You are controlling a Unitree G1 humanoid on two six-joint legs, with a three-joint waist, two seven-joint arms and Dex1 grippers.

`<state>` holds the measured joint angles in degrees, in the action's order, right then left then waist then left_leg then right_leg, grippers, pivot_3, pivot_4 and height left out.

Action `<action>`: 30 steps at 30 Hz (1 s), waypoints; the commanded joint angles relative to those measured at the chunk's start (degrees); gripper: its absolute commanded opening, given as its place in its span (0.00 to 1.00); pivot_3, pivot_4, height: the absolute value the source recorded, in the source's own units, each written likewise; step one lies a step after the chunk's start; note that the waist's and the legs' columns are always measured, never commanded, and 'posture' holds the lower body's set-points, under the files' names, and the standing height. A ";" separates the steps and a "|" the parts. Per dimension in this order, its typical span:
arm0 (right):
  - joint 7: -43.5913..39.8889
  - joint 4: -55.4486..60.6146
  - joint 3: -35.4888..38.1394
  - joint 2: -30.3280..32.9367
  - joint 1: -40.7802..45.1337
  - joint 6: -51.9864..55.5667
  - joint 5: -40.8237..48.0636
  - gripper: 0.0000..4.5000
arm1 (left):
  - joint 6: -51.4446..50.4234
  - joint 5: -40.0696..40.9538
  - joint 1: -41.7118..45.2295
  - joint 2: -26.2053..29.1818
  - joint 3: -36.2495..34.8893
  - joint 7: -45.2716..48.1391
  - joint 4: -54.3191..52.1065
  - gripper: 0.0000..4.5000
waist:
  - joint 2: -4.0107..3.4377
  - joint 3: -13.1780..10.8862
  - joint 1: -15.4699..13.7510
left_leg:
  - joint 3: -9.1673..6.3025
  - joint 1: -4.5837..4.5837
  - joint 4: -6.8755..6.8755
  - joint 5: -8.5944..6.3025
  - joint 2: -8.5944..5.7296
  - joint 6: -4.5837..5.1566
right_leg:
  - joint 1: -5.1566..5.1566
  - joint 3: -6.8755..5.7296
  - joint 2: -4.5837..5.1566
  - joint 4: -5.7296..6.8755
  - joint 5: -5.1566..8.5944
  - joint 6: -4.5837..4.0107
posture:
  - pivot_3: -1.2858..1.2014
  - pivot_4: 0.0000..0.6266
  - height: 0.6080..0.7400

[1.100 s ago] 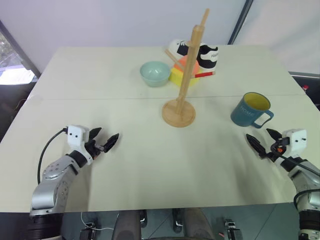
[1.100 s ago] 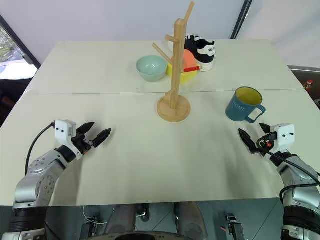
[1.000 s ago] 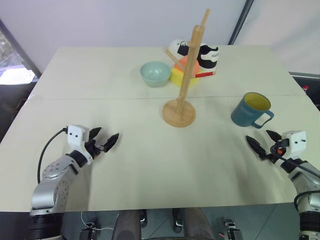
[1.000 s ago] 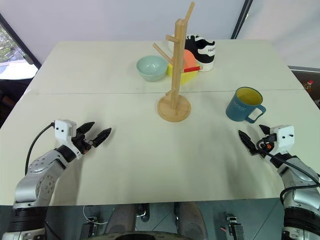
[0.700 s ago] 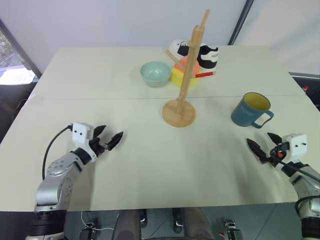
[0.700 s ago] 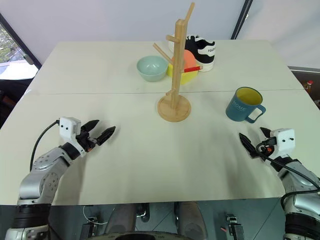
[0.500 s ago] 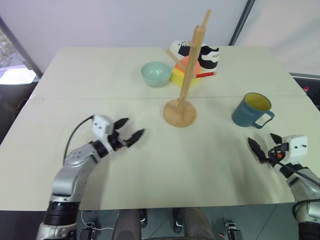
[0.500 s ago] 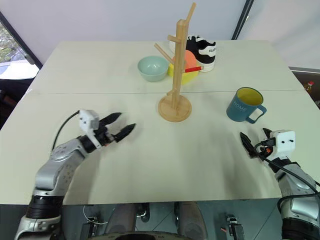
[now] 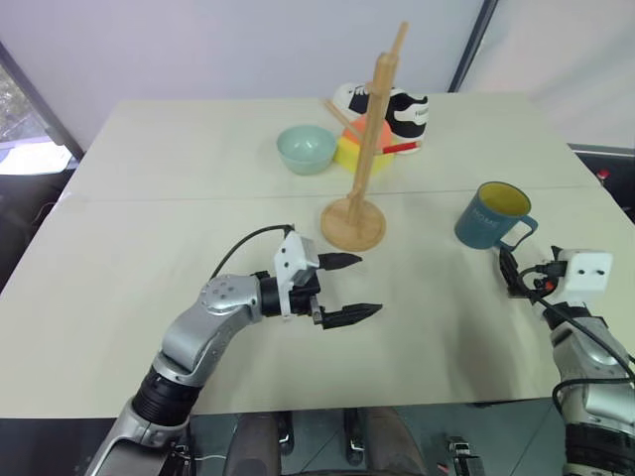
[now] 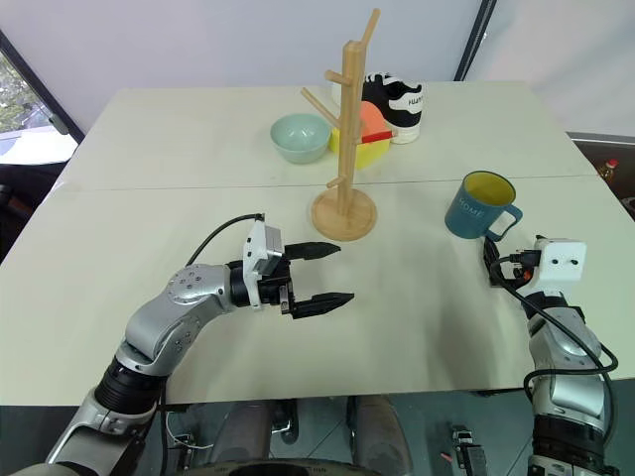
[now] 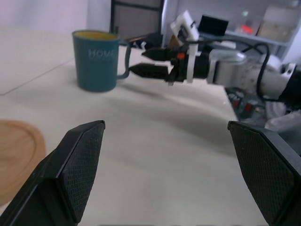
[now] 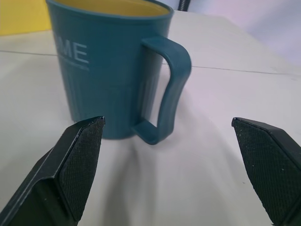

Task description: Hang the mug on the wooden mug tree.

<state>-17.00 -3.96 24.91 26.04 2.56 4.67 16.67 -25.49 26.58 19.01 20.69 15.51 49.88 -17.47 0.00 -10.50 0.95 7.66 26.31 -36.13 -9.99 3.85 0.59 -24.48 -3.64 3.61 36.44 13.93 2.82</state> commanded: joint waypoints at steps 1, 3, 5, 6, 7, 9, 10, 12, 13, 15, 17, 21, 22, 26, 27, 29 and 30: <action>1.10 -0.66 0.15 -0.04 1.72 -1.51 -0.73 1.00 | 0.92 0.24 0.93 0.38 -0.98 0.64 -1.55 1.00 | -0.01 0.01 -0.01 | 0.00 0.00 0.00 0.00 0.00 0.00 | 0.00 0.00 0.00 0.00 0.00 0.00 | 0.52 0.24 0.86; 1.39 -1.66 -0.02 -0.07 2.33 -1.86 -1.07 1.00 | 0.82 0.40 0.66 0.72 -1.34 0.77 -1.94 1.00 | -0.02 0.01 -0.04 | 0.00 0.01 0.01 0.00 0.00 0.01 | 0.00 0.00 0.00 0.00 0.00 0.00 | 0.52 0.24 0.86; 1.98 -3.16 -0.07 -0.08 3.34 -2.08 -1.42 1.00 | 0.81 0.47 0.18 1.09 -1.71 0.67 -2.55 1.00 | -0.02 0.01 -0.06 | 0.00 0.01 0.02 -0.01 0.00 0.03 | -0.01 0.00 -0.01 0.00 0.00 0.00 | 0.52 0.24 0.86; 2.33 -3.80 0.04 -0.15 3.83 -2.14 -1.41 1.00 | 0.80 0.49 0.02 1.21 -1.83 0.59 -2.80 1.00 | -0.02 0.01 -0.06 | 0.00 0.01 0.02 -0.01 0.00 0.04 | -0.01 0.00 -0.02 0.00 0.00 0.00 | 0.52 0.24 0.86; 2.60 -4.44 0.12 -0.16 4.24 -2.24 -1.39 1.00 | 0.80 0.48 -0.09 1.29 -1.89 0.48 -3.00 1.00 | -0.02 0.01 -0.07 | 0.00 0.01 0.02 -0.01 0.00 0.04 | -0.01 0.00 -0.02 0.00 0.00 0.01 | 0.52 0.24 0.86; 3.14 -5.24 0.30 -0.26 4.68 -2.33 -1.40 1.00 | 1.14 0.17 -0.19 1.45 -1.94 0.27 -3.19 1.00 | -0.02 0.01 -0.15 | 0.00 0.01 0.01 -0.01 0.00 0.05 | 0.00 0.00 -0.02 0.00 0.00 0.01 | 0.52 0.24 0.86; 3.56 -5.55 0.33 -0.26 4.76 -2.52 -1.71 1.00 | 1.33 0.00 -0.21 1.52 -2.02 0.11 -3.30 1.00 | -0.02 0.01 -0.15 | 0.00 0.01 0.00 -0.01 0.00 0.05 | 0.00 0.00 -0.02 0.00 0.00 0.01 | 0.52 0.24 0.86; 4.26 -6.01 0.30 -0.33 4.87 -2.87 -2.19 1.00 | 1.51 -0.06 -0.21 1.65 -2.14 0.04 -3.38 1.00 | -0.03 0.02 -0.15 | 0.00 0.01 -0.01 -0.01 -0.01 0.04 | 0.01 0.00 -0.01 0.00 0.00 0.01 | 0.52 0.24 0.86; 4.51 -6.25 0.30 -0.34 4.96 -2.97 -2.25 1.00 | 1.51 0.02 -0.17 1.70 -2.16 0.08 -3.47 1.00 | -0.03 0.02 -0.13 | 0.00 0.01 -0.01 -0.01 -0.01 0.04 | 0.01 0.01 -0.01 0.00 0.00 0.01 | 0.52 0.24 0.86; 5.04 -6.69 0.30 -0.36 5.26 -3.02 -2.22 1.00 | 1.48 0.14 -0.16 1.74 -2.17 0.14 -3.61 1.00 | -0.03 0.02 -0.10 | 0.01 0.01 -0.01 -0.01 -0.01 0.04 | 0.01 0.01 -0.01 0.00 -0.01 0.01 | 0.52 0.24 0.86; 5.51 -7.30 0.01 -0.24 5.71 -3.07 -2.49 1.00 | 1.52 0.10 -0.10 1.75 -2.12 0.21 -3.51 1.00 | -0.04 0.02 -0.08 | 0.01 0.01 0.00 -0.01 -0.01 0.04 | 0.01 0.01 -0.01 0.00 -0.01 0.01 | 0.52 0.24 0.86; 6.42 -8.41 -0.35 -0.53 6.95 -3.08 -2.59 1.00 | 1.73 -0.09 0.02 1.70 -2.03 0.21 -3.40 1.00 | -0.04 0.02 -0.07 | 0.01 0.01 0.00 -0.01 0.00 0.05 | 0.01 0.01 -0.02 0.00 -0.01 0.01 | 0.52 0.24 0.86; 6.65 -8.79 -0.45 -0.57 7.33 -2.99 -2.68 1.00 | 1.75 -0.13 -0.02 1.67 -1.98 0.16 -3.46 1.00 | -0.04 0.02 -0.07 | 0.01 0.01 -0.01 -0.01 -0.01 0.05 | 0.01 0.01 -0.03 0.00 -0.01 0.02 | 0.52 0.24 0.86; 7.94 -11.02 -0.40 -0.65 9.43 -2.51 -2.88 1.00 | 1.63 -0.23 -0.22 1.62 -1.88 -0.16 -3.87 1.00 | -0.04 0.02 -0.04 | 0.01 0.01 -0.01 -0.01 -0.01 0.05 | 0.01 0.01 -0.03 0.01 -0.01 0.03 | 0.52 0.24 0.86; 8.03 -11.50 -0.45 -0.59 9.82 -2.54 -2.92 1.00 | 1.60 -0.25 -0.22 1.60 -1.86 -0.23 -3.93 1.00 | -0.04 0.02 -0.03 | 0.01 0.01 -0.01 -0.01 -0.01 0.05 | 0.01 0.01 -0.03 0.01 -0.02 0.03 | 0.52 0.24 0.86; 8.15 -12.48 -0.56 -0.58 10.60 -2.45 -2.90 1.00 | 1.54 -0.29 -0.22 1.58 -1.84 -0.38 -4.04 1.00 | -0.04 0.03 -0.04 | 0.01 0.01 -0.01 -0.01 -0.01 0.05 | 0.01 0.01 -0.03 0.01 -0.02 0.03 | 0.52 0.24 0.86; 8.23 -12.89 -0.61 -0.55 10.91 -2.49 -2.99 1.00 | 1.50 -0.31 -0.19 1.57 -1.83 -0.46 -4.08 1.00 | -0.04 0.03 -0.04 | 0.01 0.01 -0.01 0.00 -0.01 0.05 | 0.01 0.01 -0.04 0.01 -0.02 0.03 | 0.52 0.24 0.86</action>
<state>-9.19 -17.08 23.80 25.29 12.53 2.96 13.74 -25.27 26.26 18.65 22.36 14.36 49.59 -18.97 -0.04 -10.47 0.91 7.67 26.32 -36.14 -10.00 3.84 0.65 -24.47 -3.63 3.57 36.45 13.90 2.86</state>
